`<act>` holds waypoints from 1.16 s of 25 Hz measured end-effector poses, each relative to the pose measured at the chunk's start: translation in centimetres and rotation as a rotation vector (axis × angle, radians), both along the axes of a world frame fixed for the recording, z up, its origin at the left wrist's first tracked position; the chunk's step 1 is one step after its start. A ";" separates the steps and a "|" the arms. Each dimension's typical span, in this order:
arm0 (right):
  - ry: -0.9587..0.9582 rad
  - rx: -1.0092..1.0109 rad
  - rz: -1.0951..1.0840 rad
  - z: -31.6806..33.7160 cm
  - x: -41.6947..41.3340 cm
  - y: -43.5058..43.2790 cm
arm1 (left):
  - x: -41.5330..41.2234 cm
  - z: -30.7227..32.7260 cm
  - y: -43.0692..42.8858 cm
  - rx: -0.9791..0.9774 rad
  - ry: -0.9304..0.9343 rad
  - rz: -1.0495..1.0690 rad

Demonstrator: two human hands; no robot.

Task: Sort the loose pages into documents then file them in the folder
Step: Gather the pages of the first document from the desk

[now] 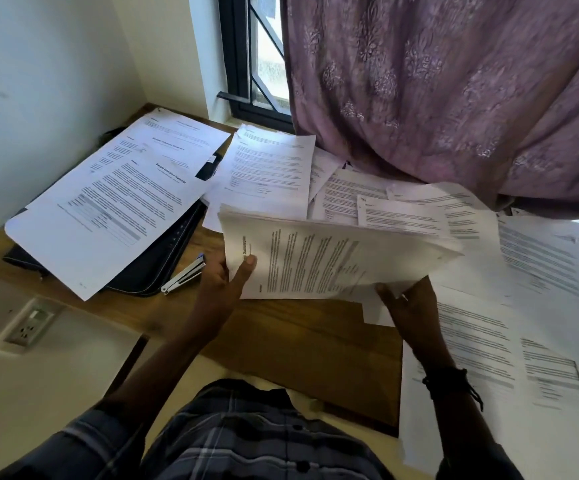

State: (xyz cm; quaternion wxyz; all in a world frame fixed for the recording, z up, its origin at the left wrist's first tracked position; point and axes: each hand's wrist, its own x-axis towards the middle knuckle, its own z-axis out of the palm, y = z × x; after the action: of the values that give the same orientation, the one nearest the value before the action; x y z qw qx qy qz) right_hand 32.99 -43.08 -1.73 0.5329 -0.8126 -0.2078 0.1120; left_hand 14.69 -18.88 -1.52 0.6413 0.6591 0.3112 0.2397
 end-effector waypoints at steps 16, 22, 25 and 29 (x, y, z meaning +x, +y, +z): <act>0.225 -0.103 0.000 1.0 1.0 -0.2 | 0.8 0.7 -0.4 -0.096 0.215 0.080; 0.331 -0.442 0.073 1.4 1.9 -0.4 | -0.2 -0.6 -1.0 -0.312 0.512 -0.078; 0.322 -0.484 0.055 1.4 1.8 -0.4 | -2.0 -1.3 -0.7 -0.341 0.457 -0.109; 0.079 -0.761 -0.070 1.2 1.4 1.1 | -3.3 -1.9 -1.0 -0.282 0.409 -0.041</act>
State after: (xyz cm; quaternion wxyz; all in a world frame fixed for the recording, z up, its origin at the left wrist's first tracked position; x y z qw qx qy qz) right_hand 34.43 -41.99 -0.51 0.2044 -0.9540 -0.1029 0.1939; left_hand 11.39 -19.88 -3.44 0.6552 0.6041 0.4516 0.0425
